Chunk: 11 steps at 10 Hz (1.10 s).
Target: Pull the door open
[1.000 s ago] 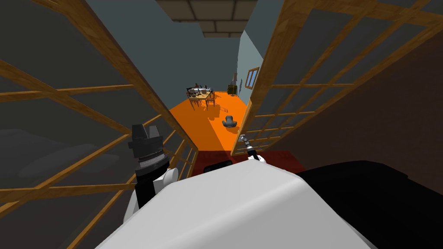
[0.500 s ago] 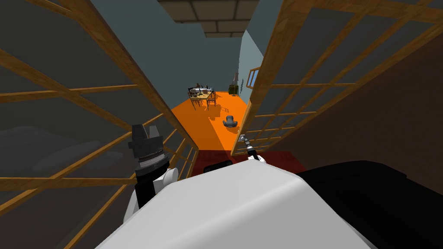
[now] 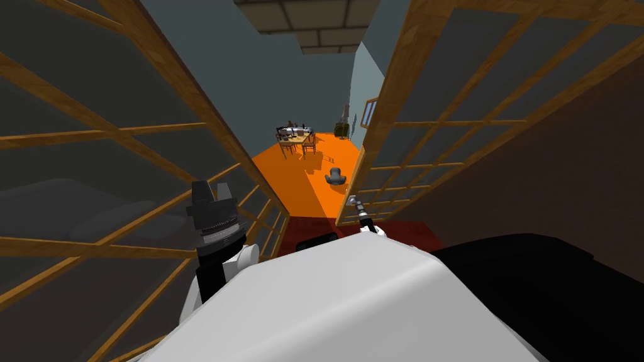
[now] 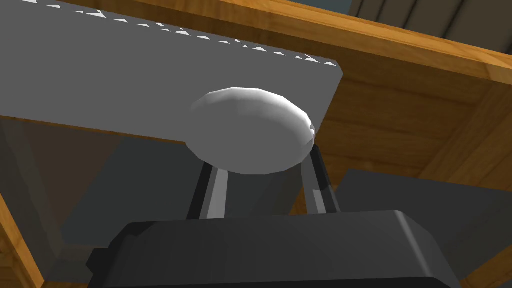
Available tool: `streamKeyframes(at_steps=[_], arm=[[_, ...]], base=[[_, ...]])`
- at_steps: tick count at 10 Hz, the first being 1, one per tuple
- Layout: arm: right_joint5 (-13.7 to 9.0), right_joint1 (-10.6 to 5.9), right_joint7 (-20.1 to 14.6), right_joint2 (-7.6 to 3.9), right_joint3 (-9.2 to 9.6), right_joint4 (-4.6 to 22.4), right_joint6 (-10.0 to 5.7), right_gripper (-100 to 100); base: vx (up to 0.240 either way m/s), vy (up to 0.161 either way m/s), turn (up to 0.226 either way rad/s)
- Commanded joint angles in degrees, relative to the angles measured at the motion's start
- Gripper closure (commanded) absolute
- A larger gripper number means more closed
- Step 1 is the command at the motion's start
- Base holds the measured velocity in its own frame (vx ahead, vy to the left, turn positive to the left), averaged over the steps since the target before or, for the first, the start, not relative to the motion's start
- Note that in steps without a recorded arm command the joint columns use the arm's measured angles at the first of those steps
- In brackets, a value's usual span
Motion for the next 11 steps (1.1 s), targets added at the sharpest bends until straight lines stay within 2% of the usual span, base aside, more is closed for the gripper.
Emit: streamKeyframes(at_steps=[1, 2, 4, 5, 8, 9, 11], arm=[[-0.90, -0.25, -2.86, 0.53, 1.18, -0.58, 0.20, 100], [-0.90, -0.25, -3.29, 0.53, 1.18, -0.58, 0.20, 100], [-2.91, -0.41, -6.99, 0.36, 2.20, -0.56, 0.38, 100], [-2.91, -0.41, -8.08, 0.36, 2.20, -0.56, 0.38, 100], [-4.91, -0.57, -12.53, 0.18, 3.21, -0.55, 0.57, 100], [-4.91, -0.57, -12.87, 0.18, 3.21, -0.55, 0.57, 100], [-6.91, -0.73, -16.66, 0.01, 4.23, -0.53, 0.76, 100]], base=[[-0.034, -0.009, 0.040], [-0.027, -0.013, 0.031], [-0.040, -0.018, 0.067], [-0.033, -0.026, 0.036], [-0.031, -0.015, 0.049], [-0.026, -0.009, 0.027], [-0.036, -0.020, 0.070]])
